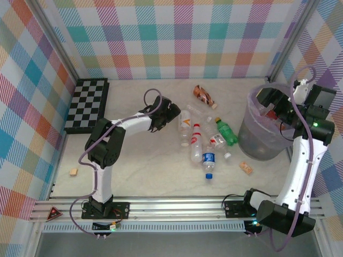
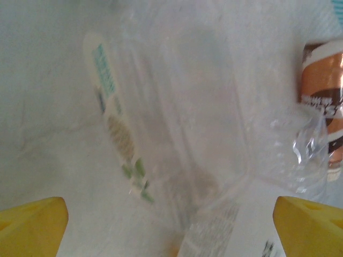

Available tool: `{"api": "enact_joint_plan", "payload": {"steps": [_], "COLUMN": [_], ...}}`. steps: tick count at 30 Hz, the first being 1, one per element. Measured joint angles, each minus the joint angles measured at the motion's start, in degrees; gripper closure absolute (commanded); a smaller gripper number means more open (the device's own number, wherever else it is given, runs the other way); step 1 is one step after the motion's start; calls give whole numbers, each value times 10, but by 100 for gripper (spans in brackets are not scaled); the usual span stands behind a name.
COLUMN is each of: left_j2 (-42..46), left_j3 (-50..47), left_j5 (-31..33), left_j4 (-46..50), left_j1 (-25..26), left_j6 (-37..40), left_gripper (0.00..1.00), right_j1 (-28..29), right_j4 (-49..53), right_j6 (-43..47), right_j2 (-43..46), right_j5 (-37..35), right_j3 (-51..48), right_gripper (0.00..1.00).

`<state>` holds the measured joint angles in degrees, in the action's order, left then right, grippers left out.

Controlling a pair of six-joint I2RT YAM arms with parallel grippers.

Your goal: Put the plastic bottles in the bin

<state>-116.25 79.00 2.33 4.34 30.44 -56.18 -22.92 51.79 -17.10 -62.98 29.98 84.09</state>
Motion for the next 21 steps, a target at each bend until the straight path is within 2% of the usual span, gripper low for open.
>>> {"api": "enact_joint_plan", "payload": {"steps": [6, 14, 21], "left_j2": [-50, -63, -57], "left_j3": [52, 60, 49], "left_j5": [3, 1, 1], "left_j4": [4, 11, 0], "left_j1": [-18, -22, -23], "left_j6": [-2, -10, -4], "left_gripper": [6, 27, 38], "right_j1": [0, 0, 0], "right_j4": [9, 12, 12], "right_j6": [0, 0, -1], "right_j2": [16, 20, 24], "right_j5": [32, 57, 74], "right_j3": [-13, -23, -24], "right_gripper": [5, 5, 6]}}
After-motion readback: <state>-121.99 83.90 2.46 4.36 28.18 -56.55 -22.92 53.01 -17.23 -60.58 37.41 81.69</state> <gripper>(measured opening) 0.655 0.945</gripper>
